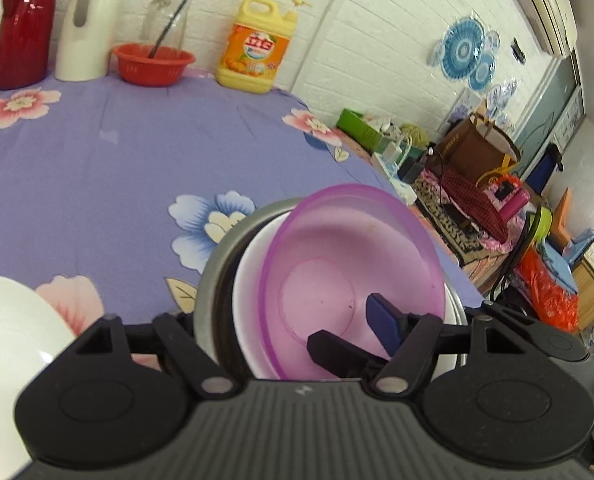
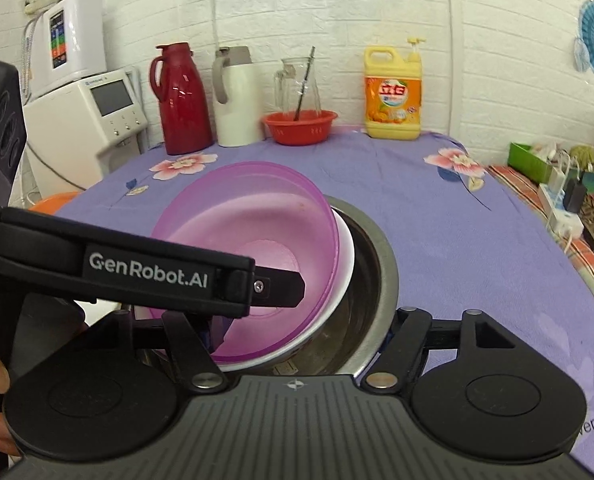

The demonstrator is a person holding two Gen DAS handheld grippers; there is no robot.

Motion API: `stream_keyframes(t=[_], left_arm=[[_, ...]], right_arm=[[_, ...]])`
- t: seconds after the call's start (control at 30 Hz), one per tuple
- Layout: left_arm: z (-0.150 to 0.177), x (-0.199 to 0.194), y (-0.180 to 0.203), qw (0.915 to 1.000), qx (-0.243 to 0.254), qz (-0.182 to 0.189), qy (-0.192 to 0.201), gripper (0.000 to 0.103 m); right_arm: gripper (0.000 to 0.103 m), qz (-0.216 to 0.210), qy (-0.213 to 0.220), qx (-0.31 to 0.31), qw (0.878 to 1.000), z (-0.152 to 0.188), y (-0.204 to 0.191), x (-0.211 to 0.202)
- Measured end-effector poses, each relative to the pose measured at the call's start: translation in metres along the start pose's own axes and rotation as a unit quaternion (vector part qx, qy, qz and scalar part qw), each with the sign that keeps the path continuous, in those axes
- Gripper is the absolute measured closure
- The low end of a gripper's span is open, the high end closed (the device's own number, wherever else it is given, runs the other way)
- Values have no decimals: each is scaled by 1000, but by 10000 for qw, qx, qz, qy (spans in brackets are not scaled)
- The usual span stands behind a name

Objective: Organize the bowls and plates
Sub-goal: 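Lift the bowl stack with the left gripper onto the plate stack and release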

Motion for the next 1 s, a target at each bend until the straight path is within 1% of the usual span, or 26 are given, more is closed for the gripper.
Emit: stream_keyframes(t=[0.1, 0.23, 0.3, 0.4, 0.53, 0.63, 0.77, 0.87, 0.93, 1.0], left_arm=[[-4, -21, -16, 9996, -145, -124, 189, 31], [-7, -58, -47, 9974, -296, -467, 452, 31], [-6, -80, -68, 9948, -403, -723, 587, 31], [1, -111, -100, 9884, -564, -1205, 728, 31], [18, -136, -135, 9819, -885, -1500, 749, 31], [29, -138, -150, 9799, -1020, -1581, 659, 31], [36, -131, -159, 9802, -1159, -1501, 575, 31], [34, -128, -161, 9803, -1020, -1566, 638, 30], [33, -129, -161, 9798, -1016, -1575, 694, 17], [32, -129, -162, 9797, -1085, -1529, 716, 16]], right_arm=[[0, -197, -5, -101, 9998, -5, -19, 2], [0, -636, 25, -266, 9976, -14, -59, 8], [0, -913, 36, -407, 9950, -17, -86, 11], [0, -1371, -20, -641, 9885, -16, -129, 15], [0, -1833, -266, -800, 9794, -5, -170, 25], [0, -1978, -478, -828, 9756, 4, -185, 32], [0, -1935, -652, -834, 9754, 11, -189, 40], [0, -1962, -662, -823, 9749, 13, -189, 41], [0, -2032, -675, -790, 9736, 13, -189, 40], [0, -2114, -701, -747, 9720, 13, -190, 39]])
Point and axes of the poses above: each gripper's, at about its wrist camera, not at the fingertips, and x roughly the way its jaws point, y to its right, z to its underside, the point moved 9 cm from there along x, roughly the way its jaws point, and after that the axes turned 7 degrees about z, right-handed, at the moved point
